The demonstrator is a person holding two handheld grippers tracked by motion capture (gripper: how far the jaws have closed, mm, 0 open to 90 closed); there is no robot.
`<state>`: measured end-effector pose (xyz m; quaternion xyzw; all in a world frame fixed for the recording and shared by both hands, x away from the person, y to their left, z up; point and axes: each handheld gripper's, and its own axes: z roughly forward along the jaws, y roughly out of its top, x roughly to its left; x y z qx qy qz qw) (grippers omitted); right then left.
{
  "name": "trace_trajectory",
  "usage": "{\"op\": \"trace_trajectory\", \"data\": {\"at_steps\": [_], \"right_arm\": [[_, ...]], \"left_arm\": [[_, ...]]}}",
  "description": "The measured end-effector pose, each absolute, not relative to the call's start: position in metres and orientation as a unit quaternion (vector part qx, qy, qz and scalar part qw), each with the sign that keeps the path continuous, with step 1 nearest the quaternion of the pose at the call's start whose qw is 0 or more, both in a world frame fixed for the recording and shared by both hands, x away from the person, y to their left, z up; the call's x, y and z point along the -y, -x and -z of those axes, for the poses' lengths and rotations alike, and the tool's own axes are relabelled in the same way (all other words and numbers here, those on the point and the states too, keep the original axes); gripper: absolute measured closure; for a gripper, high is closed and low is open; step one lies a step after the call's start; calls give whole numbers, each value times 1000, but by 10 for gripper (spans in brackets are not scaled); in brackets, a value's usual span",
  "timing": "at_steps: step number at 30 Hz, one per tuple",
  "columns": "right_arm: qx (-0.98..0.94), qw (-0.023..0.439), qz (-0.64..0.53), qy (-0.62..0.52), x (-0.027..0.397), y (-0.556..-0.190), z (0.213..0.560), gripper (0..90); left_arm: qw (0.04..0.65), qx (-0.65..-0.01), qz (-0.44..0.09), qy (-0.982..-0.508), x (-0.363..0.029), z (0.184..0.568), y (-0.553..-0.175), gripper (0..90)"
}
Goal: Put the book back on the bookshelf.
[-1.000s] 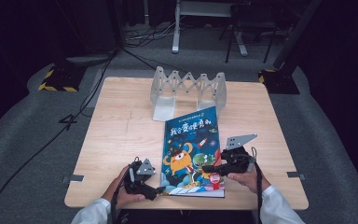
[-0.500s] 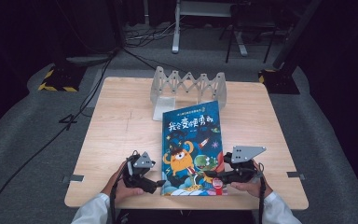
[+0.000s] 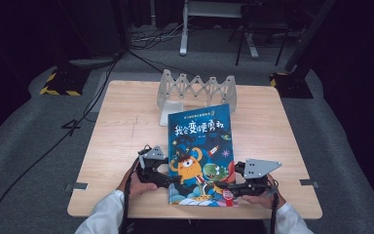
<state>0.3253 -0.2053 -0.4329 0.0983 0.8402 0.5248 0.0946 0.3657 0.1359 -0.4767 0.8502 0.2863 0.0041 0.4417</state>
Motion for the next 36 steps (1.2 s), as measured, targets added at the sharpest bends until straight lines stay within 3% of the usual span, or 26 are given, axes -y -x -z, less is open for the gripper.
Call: {"op": "trace_trajectory", "data": {"at_steps": [22,26,32,36], "right_arm": [[-832,95,-540,-87,212,-329,441,509],[-833,91,-540,-85,214,-330,442,518],[-839,98,-529,-78,216,-331,444,554],[-843,99,-521,-87,218,-334,446,571]], "left_arm": [[495,-289,87,-814,-133,487,-394,147],[511,-290,75,-806,-137,482,-392,220],[544,-290,35,-786,-145,466,-385,399],[541,-262,-14,-799,-149,454,-372,449]]}}
